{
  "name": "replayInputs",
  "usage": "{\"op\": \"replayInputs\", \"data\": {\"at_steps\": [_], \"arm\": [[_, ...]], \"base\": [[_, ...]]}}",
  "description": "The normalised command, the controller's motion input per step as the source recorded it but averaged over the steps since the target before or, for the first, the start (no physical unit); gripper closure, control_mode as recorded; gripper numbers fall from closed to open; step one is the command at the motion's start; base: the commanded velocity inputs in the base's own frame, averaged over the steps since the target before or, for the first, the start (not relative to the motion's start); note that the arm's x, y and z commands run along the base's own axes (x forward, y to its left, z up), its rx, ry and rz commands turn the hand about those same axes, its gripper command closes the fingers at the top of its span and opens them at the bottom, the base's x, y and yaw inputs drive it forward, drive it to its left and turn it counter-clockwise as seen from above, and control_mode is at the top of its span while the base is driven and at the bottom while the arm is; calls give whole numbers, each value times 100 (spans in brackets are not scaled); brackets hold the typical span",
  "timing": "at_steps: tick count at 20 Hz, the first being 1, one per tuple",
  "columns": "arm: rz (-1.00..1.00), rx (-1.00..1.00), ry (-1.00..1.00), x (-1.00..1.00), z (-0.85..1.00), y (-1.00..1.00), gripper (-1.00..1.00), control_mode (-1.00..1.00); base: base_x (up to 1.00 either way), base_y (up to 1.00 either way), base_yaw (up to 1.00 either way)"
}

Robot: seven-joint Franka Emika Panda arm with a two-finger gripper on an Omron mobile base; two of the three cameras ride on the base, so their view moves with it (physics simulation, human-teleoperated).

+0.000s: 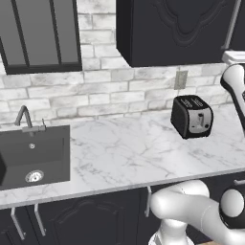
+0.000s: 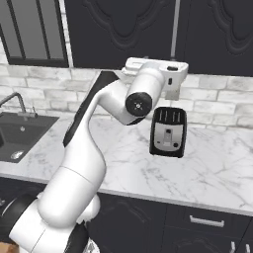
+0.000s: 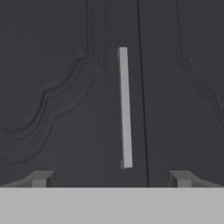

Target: Get the candle and the beer from the cabinet and move them to the dining counter.

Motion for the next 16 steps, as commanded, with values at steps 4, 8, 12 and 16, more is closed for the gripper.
{"op": "replayInputs", "data": {"at_steps": [4,8,12,16], "arm": [[0,0,0,24,7,-12,-100,-100],[0,0,0,27,1,-1,-100,-100],[0,1,-1,36,0,-3,-100,-100],[0,2,-4,36,0,-9,-100,-100]], "base": [[0,0,0],[0,0,0],[0,0,0],[0,0,0]]}}
